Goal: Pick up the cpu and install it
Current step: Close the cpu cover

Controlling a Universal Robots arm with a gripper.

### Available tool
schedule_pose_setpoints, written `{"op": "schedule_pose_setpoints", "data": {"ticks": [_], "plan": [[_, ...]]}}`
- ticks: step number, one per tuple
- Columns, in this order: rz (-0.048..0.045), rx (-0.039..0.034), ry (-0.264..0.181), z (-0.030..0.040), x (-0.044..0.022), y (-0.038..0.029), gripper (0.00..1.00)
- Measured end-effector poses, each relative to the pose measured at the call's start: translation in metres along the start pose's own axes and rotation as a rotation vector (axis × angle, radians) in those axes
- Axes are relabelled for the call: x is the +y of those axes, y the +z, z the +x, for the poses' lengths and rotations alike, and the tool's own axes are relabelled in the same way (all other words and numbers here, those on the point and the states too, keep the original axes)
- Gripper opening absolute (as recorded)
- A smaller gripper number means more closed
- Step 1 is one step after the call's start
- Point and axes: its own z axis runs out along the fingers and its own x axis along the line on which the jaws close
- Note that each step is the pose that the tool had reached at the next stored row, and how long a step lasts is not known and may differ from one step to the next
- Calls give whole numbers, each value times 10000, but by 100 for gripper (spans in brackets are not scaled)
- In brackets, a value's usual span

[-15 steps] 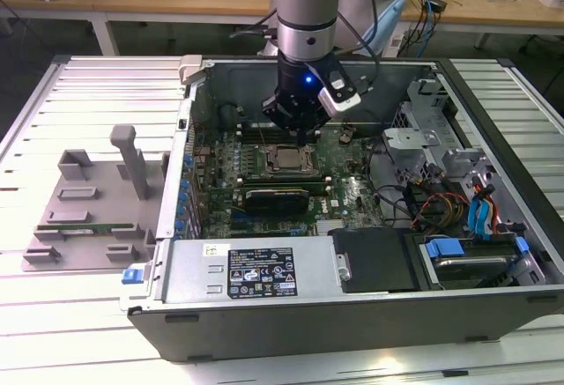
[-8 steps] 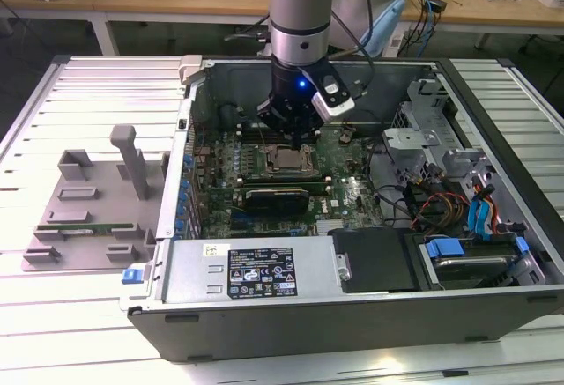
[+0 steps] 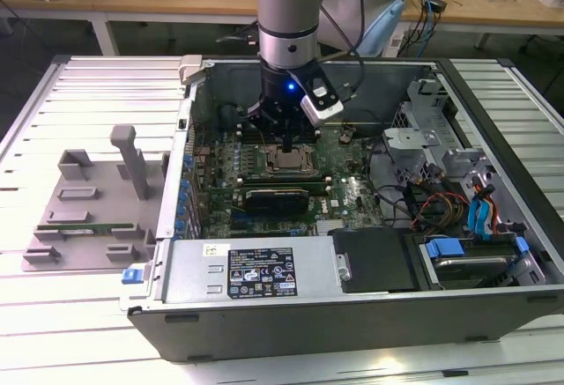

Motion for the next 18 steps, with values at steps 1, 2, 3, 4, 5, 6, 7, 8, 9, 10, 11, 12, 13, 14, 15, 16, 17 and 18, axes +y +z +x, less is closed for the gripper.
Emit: {"op": "schedule_pose_setpoints", "data": {"ticks": [1, 2, 3, 4, 5, 6, 7, 8, 9, 10, 11, 12, 13, 14, 15, 16, 17, 18], "plan": [[0, 0, -1, 15, 1, 0, 11], [0, -1, 0, 34, 1, -1, 11], [0, 0, 0, 51, 2, -2, 11], [-1, -1, 1, 81, 3, -3, 11], [0, -1, 0, 107, 4, -4, 11], [-1, -2, 0, 117, 5, -2, 11], [0, 0, 0, 142, 2, 11, 11], [-4, -3, 0, 149, 1, 25, 11], [-2, -1, 1, 157, -1, 45, 11], [-1, -1, -2, 162, -2, 67, 11], [1, 1, -2, 163, -2, 70, 11], [2, 1, 0, 163, -2, 70, 11], [0, 1, 0, 163, -2, 70, 11], [-2, -3, 2, 169, -3, 71, 11], [-2, -10, 1, 186, -6, 71, 11], [-1, -11, 1, 199, -5, 73, 11], [3, -11, 26, 205, -7, 95, 11], [11, -10, 143, 206, -7, 110, 11]]}}
